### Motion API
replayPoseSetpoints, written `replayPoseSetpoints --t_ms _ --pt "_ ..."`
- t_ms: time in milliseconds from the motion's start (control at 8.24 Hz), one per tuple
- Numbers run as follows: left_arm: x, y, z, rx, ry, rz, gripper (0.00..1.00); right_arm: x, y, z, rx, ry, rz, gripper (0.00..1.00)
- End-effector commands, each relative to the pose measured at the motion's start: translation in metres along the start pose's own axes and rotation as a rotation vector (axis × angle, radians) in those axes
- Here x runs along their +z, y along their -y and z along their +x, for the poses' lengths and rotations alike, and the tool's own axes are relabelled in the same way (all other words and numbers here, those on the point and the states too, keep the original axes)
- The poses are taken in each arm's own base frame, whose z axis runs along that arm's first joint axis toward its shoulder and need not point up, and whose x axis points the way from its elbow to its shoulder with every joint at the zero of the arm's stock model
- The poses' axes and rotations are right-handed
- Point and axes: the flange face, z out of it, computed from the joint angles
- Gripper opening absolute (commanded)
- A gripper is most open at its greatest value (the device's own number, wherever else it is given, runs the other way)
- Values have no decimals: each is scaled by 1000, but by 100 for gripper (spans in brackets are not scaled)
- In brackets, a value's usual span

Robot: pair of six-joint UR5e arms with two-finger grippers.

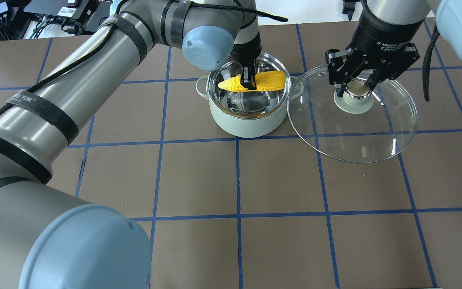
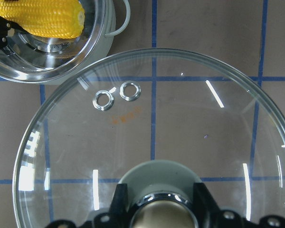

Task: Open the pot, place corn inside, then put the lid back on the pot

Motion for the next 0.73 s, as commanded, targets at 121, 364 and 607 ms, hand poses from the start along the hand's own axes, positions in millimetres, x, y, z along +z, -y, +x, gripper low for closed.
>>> replayPoseSetpoints --t_ms 121,364,607 --pt "13 35 20 3 7 12 0 -1 -3 -1 8 4 -2 34" --pt "15 37 20 -1 11 15 0 -1 -3 -1 8 2 -1 34" --pt "22 37 21 -17 19 21 0 -2 -2 0 8 1 1 34"
